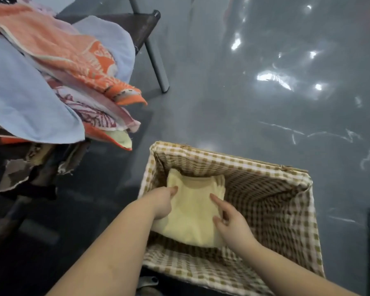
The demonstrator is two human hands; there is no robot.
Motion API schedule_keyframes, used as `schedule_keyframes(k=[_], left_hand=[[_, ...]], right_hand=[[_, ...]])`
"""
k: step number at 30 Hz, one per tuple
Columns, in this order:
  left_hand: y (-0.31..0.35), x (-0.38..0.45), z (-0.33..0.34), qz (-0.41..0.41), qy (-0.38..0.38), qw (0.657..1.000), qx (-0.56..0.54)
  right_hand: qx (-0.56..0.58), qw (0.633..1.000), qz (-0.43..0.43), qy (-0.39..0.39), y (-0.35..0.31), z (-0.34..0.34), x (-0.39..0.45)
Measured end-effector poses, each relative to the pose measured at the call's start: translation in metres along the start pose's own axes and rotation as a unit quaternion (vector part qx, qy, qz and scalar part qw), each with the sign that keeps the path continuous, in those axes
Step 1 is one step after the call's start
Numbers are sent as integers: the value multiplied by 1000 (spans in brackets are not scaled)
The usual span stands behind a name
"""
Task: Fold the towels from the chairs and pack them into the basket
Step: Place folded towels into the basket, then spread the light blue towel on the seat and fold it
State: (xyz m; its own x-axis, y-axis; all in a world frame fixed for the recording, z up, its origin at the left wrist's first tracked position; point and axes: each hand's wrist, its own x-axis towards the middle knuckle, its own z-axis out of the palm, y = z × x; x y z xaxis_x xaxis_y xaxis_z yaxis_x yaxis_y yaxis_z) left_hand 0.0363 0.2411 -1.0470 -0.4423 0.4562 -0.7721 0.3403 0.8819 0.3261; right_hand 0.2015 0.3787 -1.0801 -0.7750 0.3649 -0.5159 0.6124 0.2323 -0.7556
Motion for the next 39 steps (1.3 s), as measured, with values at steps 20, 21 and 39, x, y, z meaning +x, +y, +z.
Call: schedule_keyframes(k=[20,21,39], left_hand=[[5,9,8,-30,-37,998,41],[8,5,7,-18,-21,999,46],[18,-120,-70,78,302,921,235]], right_hand=[[-234,963,55,-118,13,20,41],[-264,957,31,-113,4,17,39],[-395,874,-283,-14,-173,-19,-2]])
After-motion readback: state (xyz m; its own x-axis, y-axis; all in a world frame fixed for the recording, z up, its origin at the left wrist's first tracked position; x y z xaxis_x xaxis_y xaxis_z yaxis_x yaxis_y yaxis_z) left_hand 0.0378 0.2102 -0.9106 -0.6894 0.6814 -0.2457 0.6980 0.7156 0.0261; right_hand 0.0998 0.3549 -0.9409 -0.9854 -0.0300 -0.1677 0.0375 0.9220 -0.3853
